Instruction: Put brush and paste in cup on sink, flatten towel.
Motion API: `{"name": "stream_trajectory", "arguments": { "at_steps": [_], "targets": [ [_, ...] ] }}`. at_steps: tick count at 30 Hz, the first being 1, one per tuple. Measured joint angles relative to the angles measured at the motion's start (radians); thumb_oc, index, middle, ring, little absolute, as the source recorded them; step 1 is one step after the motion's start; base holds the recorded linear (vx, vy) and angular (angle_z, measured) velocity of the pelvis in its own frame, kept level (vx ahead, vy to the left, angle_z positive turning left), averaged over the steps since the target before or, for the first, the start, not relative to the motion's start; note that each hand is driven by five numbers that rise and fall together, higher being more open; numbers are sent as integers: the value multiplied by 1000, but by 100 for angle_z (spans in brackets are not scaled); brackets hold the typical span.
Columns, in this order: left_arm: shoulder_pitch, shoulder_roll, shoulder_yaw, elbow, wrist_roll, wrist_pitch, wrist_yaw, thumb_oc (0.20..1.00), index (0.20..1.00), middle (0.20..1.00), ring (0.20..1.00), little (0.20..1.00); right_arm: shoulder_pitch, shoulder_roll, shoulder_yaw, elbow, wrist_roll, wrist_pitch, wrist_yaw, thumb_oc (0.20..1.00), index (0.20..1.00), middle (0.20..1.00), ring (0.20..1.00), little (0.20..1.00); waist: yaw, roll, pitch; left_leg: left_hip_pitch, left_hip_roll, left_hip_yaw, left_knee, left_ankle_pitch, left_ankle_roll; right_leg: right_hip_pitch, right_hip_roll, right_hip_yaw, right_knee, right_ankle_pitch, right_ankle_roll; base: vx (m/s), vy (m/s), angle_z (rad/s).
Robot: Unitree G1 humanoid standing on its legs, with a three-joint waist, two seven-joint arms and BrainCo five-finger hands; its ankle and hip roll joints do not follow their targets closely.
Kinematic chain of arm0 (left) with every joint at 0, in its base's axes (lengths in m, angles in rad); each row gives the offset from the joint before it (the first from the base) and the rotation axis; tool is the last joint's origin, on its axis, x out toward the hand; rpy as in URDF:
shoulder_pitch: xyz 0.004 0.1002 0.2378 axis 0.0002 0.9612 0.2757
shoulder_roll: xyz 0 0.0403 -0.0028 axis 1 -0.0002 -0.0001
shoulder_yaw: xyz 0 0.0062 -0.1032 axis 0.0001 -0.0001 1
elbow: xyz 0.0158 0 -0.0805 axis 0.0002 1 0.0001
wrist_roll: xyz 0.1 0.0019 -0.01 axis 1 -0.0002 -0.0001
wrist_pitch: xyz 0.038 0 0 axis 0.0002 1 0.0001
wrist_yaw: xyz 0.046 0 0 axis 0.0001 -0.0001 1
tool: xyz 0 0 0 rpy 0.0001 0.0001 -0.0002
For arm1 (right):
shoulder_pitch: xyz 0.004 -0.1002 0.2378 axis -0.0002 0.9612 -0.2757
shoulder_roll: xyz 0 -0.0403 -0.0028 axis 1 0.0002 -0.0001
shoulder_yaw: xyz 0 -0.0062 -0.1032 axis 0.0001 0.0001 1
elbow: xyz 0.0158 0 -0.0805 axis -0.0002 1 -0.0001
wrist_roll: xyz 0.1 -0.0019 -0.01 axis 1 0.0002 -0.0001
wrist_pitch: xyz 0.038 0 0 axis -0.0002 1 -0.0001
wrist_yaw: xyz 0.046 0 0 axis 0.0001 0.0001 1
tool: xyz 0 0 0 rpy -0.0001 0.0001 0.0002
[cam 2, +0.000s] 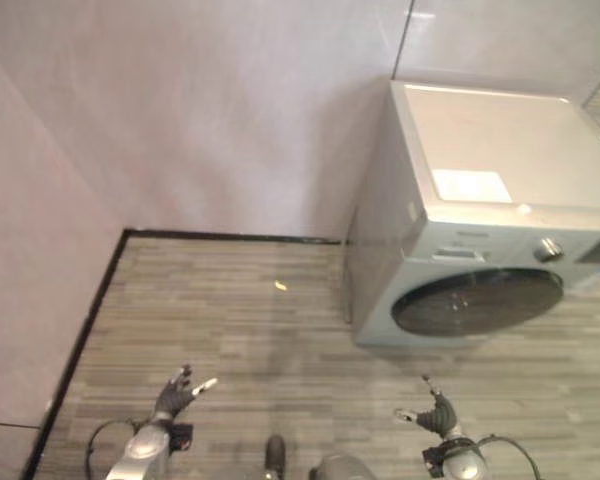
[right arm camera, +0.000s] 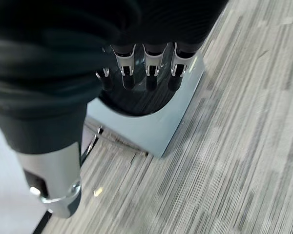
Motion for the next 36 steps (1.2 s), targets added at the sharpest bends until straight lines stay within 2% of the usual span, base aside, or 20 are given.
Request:
{"name": "stream_trajectory", "arguments": {
  "at_steps": [1,3,4,5,7,8,9,11,12,15,17,24,25,26,27,29,32,34,35,36],
  "targets": [
    [-21,-4,1,-3,0,-3,1,1000,1000,1000,1000,1000,9,-2,8,-2,0,-1,2,1000,1000,1000,1000,1000,-8,13,4,17,8,-26,5,-20,1,-43,-26,-22,-138,-1,4,260,-28,86],
    [-31,0,4,7,0,-3,1,1000,1000,1000,1000,1000,0,-1,28,3,0,-1,3,1000,1000,1000,1000,1000,-16,-6,15,40,-6,-26,47,-44,-29,-81,-70,-23,-337,49,12,306,-61,83],
    [-25,2,3,10,0,-3,2,1000,1000,1000,1000,1000,3,-4,37,2,1,-1,3,1000,1000,1000,1000,1000,-22,-1,12,50,6,-69,61,-84,-22,-86,-42,18,-414,72,16,466,-130,101],
    [-22,12,3,26,0,-2,2,1000,1000,1000,1000,1000,-1,4,39,0,1,-2,3,1000,1000,1000,1000,1000,-27,-19,10,53,6,-95,89,-120,-50,-73,-27,85,-543,130,41,364,-110,94],
    [-38,10,-2,50,1,-2,2,1000,1000,1000,1000,1000,5,4,44,-2,6,0,2,1000,1000,1000,1000,1000,-29,-26,8,55,24,-201,110,-187,-84,-61,26,242,-679,159,68,299,-143,136],
    [-56,6,-15,68,1,0,4,1000,1000,1000,1000,1000,9,15,44,0,8,2,3,1000,1000,1000,1000,1000,-46,-60,26,40,27,-213,165,-209,-123,0,24,269,-748,271,94,303,-227,177],
    [-56,0,-31,71,1,0,3,1000,1000,1000,1000,1000,2,11,43,-1,8,3,3,1000,1000,1000,1000,1000,-49,-61,26,36,35,-213,187,-204,-132,10,23,225,-730,261,80,266,-240,206],
    [-35,-11,-55,57,1,-3,2,1000,1000,1000,1000,1000,5,2,33,5,8,1,3,1000,1000,1000,1000,1000,-41,-78,18,51,48,-201,219,-187,-169,58,29,166,-719,268,-6,202,-181,114],
    [-12,-10,-68,54,1,-5,3,1000,1000,1000,1000,1000,-2,5,82,29,8,2,34,1000,1000,1000,1000,1000,-8,-76,6,55,48,-185,215,-184,-174,67,47,161,-710,249,-56,204,-183,39],
    [31,-6,-49,53,-1,-3,5,1000,1000,1000,1000,1000,-35,24,82,19,9,-4,43,1000,1000,1000,1000,1000,2,-63,-1,53,50,-154,181,-172,-187,84,67,140,-734,256,-73,128,-156,10],
    [26,-6,-38,53,-2,-3,6,1000,1000,1000,1000,1000,-34,24,81,9,9,-4,41,1000,1000,1000,1000,1000,-22,-67,-1,50,55,-167,191,-175,-201,111,65,106,-759,268,-90,77,-159,51],
    [-1,0,-31,60,-8,-4,5,1000,1000,1000,1000,1000,16,16,72,4,10,-6,36,1000,1000,1000,1000,1000,-28,-62,-6,30,96,-214,117,-146,-234,120,62,-7,-802,252,-86,53,-106,59],
    [-17,-1,-34,66,-8,-3,4,1000,1000,1000,1000,1000,25,16,60,3,10,-6,34,1000,1000,1000,1000,1000,-44,-78,-6,-31,64,-169,183,-127,-269,117,21,-46,-821,259,-79,-37,6,83],
    [-22,-1,-40,65,-8,-4,4,1000,1000,1000,1000,1000,38,13,52,-1,10,-6,32,1000,1000,1000,1000,1000,-61,-85,-7,-68,70,-66,220,-132,-294,121,-8,-72,-850,274,-101,0,30,163],
    [-40,-3,-38,70,-8,-4,5,1000,1000,1000,1000,1000,45,12,41,-4,10,-6,21,1000,1000,1000,1000,1000,-102,-86,-7,-161,137,229,322,-135,-291,150,-37,-144,-916,298,-111,131,70,133],
    [-56,-7,-41,69,-8,-4,5,1000,1000,1000,1000,1000,32,1,40,13,10,-4,19,1000,1000,1000,1000,1000,-85,-86,2,-174,157,338,238,-138,-276,138,-61,-148,-911,296,-109,142,70,77],
    [-41,-1,-38,66,-7,-4,7,1000,1000,1000,1000,1000,-24,-28,32,34,10,-7,16,1000,1000,1000,1000,1000,-70,-48,8,-200,154,332,210,-137,-262,116,-70,-149,-860,270,-67,152,123,4],
    [-14,-2,-34,66,-7,-4,7,1000,1000,1000,1000,1000,-45,-47,33,34,9,-7,17,1000,1000,1000,1000,1000,-67,-10,1,-180,159,325,174,-133,-196,104,-56,-124,-819,255,-34,175,156,-42],
    [7,-3,-30,65,-8,-4,7,1000,1000,1000,1000,1000,-62,-49,35,36,8,-8,18,1000,1000,1000,1000,1000,-49,7,-1,-176,163,339,160,-116,-173,83,-49,-104,-753,224,-34,301,249,-28],
    [24,0,-30,59,-7,-5,6,1000,1000,1000,1000,1000,-60,-42,34,50,8,1,20,1000,1000,1000,1000,1000,-53,7,-10,-163,147,338,144,-111,-169,62,-71,-94,-588,142,-26,204,163,3]
  ]
}}
